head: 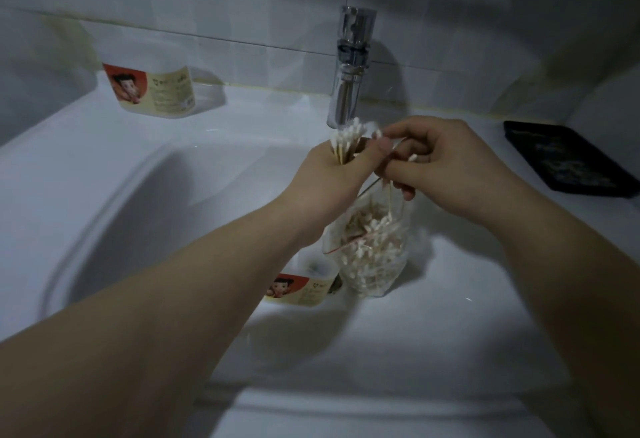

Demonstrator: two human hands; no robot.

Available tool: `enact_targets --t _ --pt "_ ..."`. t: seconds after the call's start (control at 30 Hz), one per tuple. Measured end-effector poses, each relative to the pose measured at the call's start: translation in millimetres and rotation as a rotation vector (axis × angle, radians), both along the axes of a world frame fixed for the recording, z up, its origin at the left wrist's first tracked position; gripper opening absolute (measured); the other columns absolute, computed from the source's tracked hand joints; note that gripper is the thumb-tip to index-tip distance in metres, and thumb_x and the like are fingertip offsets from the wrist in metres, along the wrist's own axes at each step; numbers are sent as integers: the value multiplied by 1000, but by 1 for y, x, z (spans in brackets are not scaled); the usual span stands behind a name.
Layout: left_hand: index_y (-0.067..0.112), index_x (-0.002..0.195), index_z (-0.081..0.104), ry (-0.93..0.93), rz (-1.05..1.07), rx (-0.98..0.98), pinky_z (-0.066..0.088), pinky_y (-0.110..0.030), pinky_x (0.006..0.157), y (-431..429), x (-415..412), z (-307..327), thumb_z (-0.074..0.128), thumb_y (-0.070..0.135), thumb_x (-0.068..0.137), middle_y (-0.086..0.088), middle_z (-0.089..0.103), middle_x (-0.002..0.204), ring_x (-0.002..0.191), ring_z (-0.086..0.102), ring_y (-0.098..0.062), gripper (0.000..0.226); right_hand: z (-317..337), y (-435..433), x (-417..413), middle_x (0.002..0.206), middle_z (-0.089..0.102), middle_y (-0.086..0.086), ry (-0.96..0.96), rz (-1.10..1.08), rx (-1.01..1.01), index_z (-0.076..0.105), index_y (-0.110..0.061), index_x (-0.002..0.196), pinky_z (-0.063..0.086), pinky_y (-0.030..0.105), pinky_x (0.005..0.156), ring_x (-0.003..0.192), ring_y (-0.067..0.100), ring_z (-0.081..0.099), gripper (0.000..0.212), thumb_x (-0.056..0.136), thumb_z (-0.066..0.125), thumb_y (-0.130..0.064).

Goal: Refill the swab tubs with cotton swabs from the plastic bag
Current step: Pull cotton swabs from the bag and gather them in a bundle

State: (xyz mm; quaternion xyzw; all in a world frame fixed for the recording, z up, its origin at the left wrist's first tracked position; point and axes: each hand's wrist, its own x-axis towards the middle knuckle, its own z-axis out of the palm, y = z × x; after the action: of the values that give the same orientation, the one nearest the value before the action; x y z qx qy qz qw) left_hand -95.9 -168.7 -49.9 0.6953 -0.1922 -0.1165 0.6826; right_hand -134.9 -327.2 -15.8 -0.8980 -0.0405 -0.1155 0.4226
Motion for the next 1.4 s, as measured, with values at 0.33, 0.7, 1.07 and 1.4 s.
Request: enact_targets --t 0.33,0.7,1.07,1.4 --pt "20 101 60 195 226 -109 49 -27 68 -2 6 1 45 42 107 4 60 90 76 56 -12 27 -1 0 0 74 73 -2 30 -11 85 71 -23 114 53 24 62 55 16 66 35 85 80 -7" --pt "16 109 69 65 -127 -70 54 -30 65 0 -4 -2 45 35 108 -5 73 88 68 63 -14 30 0 -6 4 72 72 -4 -43 -38 364 71 -16 107 55 20 64 63 12 70 27 87 74 3" --pt "16 89 47 -11 -81 9 36 -30 54 -3 2 -6 52 29 106 -7 37 70 59 38 -18 22 -2 -9 8 75 74 9 -42 -83 509 71 -8 102 55 21 63 65 15 68 14 92 69 1" --pt "16 96 72 5 -56 125 48 -33 63 -3 4 -11 61 36 100 -16 71 88 63 55 -15 23 -9 -7 9 98 77 -13 -57 -95 144 72 -29 117 54 25 61 92 6 71 22 104 56 -20"
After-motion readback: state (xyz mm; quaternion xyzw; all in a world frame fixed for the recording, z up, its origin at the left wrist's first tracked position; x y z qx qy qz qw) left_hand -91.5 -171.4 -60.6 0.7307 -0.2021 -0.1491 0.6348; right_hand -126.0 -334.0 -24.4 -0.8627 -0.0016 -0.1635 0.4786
